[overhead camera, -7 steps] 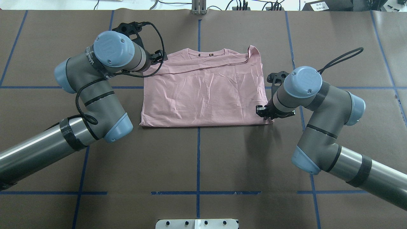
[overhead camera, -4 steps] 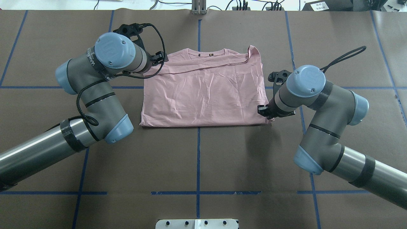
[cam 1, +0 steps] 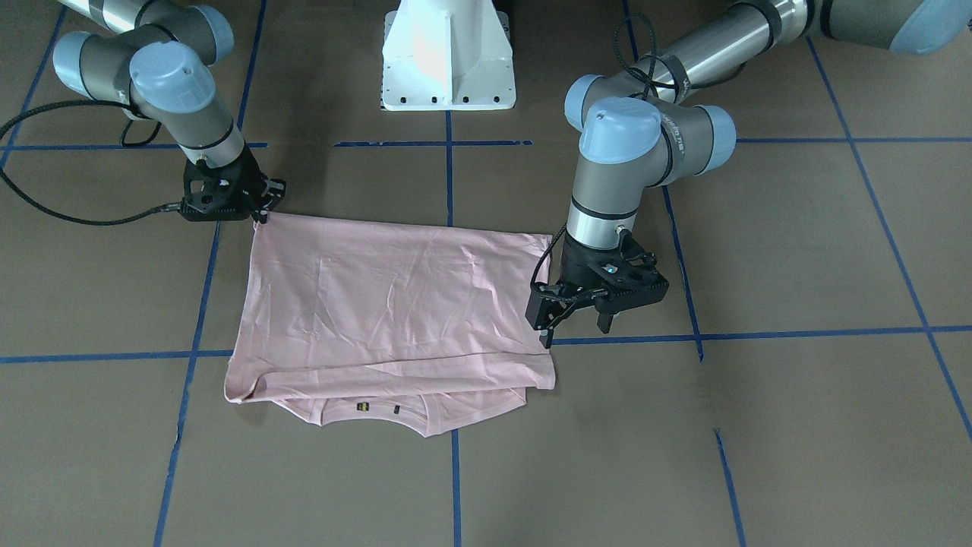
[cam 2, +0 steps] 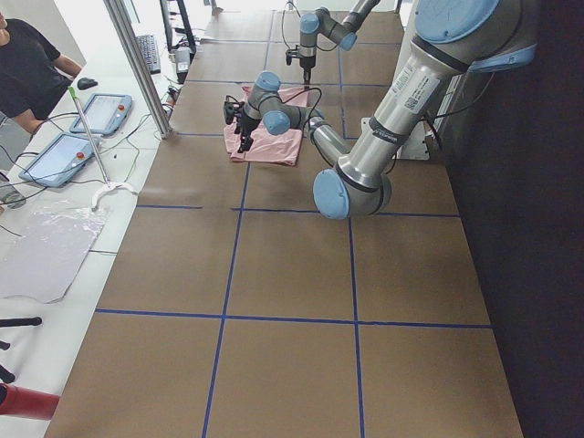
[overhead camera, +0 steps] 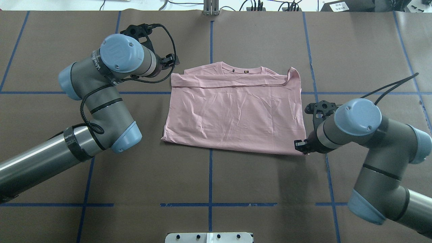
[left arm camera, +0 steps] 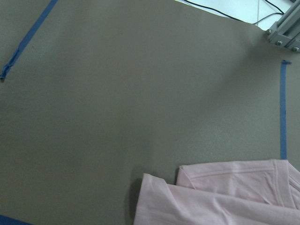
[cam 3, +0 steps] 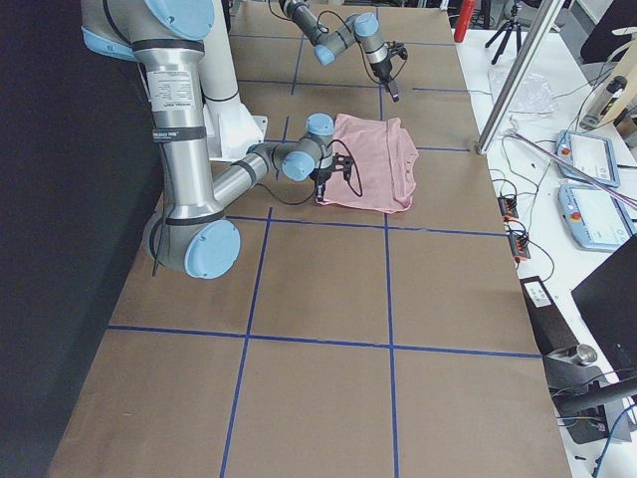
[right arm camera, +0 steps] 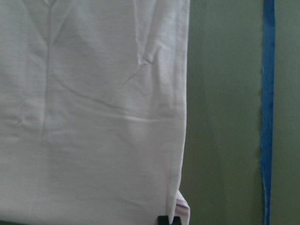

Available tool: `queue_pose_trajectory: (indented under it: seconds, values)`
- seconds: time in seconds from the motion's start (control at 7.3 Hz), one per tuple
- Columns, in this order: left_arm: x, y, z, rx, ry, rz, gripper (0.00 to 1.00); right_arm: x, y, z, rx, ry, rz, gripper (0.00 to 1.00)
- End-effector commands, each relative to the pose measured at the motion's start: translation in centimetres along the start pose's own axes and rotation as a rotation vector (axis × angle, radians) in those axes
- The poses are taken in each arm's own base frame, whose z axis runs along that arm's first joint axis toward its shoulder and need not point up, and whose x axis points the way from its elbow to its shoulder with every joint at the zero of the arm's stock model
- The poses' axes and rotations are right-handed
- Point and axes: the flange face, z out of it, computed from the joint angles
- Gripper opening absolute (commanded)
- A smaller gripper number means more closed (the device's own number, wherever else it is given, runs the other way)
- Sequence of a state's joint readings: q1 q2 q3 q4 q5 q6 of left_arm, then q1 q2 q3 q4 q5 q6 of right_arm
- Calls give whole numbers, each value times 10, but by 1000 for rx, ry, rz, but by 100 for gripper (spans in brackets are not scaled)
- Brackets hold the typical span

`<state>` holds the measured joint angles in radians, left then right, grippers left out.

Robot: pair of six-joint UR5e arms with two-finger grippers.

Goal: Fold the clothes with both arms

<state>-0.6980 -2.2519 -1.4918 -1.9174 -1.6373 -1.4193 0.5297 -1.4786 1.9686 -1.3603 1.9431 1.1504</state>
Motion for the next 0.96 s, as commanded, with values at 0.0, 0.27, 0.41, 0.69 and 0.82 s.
queue_pose_trajectory:
  seconds: [0.0, 0.27, 0.41, 0.69, 0.82]
  values:
    - [2, 0, -5, 2, 7, -1, 100, 6, 108, -25, -152, -38, -112, 0]
    - [7, 0, -15, 2, 27, 2, 100, -31, 192, -15, -312, -62, -153, 0]
    - [14, 5, -26, -6, 52, 9, 100, -44, 204, -27, -309, -89, -128, 99]
    - [24, 63, -58, -151, 65, -37, 100, -72, 188, -38, -154, -131, -32, 100]
    - [30, 108, -57, -208, 17, -126, 100, -75, 165, -45, -76, -154, -2, 100]
